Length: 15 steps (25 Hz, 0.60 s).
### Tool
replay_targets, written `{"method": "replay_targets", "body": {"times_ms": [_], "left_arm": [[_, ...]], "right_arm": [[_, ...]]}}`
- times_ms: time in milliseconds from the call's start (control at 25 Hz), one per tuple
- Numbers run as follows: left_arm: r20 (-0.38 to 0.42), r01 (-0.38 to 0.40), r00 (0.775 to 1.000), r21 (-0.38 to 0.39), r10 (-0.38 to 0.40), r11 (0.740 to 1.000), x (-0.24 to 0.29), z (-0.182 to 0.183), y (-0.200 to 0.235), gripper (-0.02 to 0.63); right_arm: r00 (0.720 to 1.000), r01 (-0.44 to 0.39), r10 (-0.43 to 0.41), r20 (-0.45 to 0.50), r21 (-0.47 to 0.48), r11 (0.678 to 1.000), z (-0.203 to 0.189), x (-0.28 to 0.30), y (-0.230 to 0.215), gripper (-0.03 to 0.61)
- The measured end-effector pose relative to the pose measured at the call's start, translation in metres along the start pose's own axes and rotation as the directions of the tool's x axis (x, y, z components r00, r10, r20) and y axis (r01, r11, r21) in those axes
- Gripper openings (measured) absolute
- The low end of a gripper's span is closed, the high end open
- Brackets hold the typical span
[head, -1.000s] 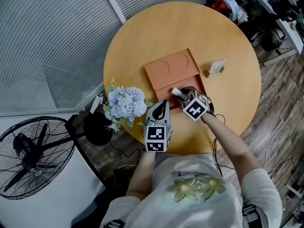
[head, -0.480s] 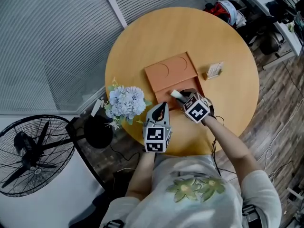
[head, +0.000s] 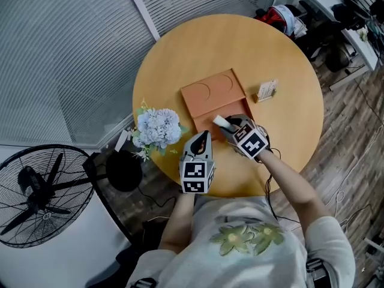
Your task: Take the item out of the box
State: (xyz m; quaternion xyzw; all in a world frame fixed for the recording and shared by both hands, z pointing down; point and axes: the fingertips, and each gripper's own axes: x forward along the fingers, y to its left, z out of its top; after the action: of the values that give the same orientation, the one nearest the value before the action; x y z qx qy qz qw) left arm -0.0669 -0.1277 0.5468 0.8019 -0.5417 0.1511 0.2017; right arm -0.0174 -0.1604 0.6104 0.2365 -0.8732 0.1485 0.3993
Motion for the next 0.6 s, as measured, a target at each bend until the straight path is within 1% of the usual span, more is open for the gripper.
{"method": "replay_targets", "body": {"times_ms": [200,600], "left_arm": [[0.012,0.004,1.000,0.007,-0.004,1.000,-0.005,0.004,-0.005,0.000],[0.037,0.001,0.999,0.025,-0.002,1.000,-0.014,0.018,-0.010,0.000]], "right_arm": [[0.999,-0.009,0.008,0.038,0.006,1.000,0.008,-0.015,0.007,0.141],[0.991,-0.011,0.004,0.133,0.052,0.999,0.025,-0.039,0.014,0.141]]}}
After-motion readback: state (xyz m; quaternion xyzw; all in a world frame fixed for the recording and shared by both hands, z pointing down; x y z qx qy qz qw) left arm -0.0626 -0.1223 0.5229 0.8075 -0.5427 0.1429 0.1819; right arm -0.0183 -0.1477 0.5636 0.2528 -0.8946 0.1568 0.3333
